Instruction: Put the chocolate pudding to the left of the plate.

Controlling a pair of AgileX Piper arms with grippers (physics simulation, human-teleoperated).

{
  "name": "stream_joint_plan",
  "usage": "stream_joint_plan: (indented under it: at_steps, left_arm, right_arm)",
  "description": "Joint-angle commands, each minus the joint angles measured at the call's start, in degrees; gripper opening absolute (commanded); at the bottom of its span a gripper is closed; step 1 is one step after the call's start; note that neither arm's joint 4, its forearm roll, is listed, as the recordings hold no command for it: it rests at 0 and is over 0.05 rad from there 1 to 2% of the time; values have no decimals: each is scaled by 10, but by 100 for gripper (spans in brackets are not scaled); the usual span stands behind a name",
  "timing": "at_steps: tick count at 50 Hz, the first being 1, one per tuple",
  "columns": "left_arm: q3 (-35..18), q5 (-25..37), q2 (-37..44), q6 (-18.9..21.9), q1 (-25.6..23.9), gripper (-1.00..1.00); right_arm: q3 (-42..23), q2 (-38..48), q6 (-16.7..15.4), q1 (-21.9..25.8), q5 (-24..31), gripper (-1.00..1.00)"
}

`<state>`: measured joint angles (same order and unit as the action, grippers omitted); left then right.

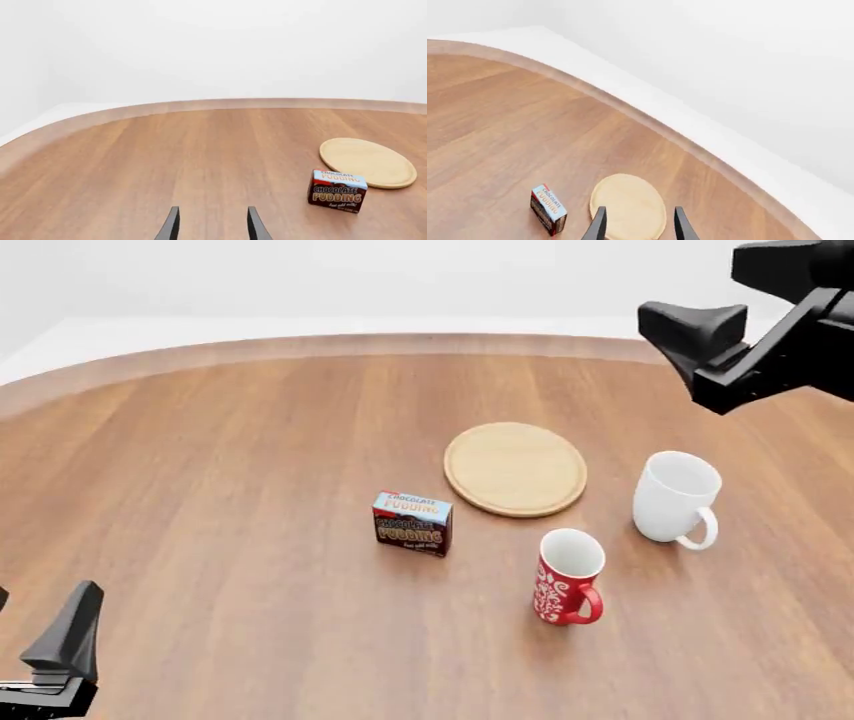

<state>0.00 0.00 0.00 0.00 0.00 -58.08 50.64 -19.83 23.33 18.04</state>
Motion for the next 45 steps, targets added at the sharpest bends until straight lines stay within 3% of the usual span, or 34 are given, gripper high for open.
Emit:
stream_joint_plan:
  at_steps: [1,8,21,42,44,45]
  left_arm:
    - [0,0,0,0,0,100]
    - [0,0,0,0,0,100]
    - [0,0,0,0,0,100]
    - [0,0,0,0,0,100]
    - [0,0,0,0,0,100]
    - [0,0,0,0,0,100]
  right_arm:
    - [-68,99,-13,44,24,100]
    - [-86,152,-17,54,34,100]
    - [-134,241,-55,46,73,100]
    - [-164,333,-57,86,82,100]
    - [-162,340,-73,85,78,100]
    - [-154,344,-97,78,71,100]
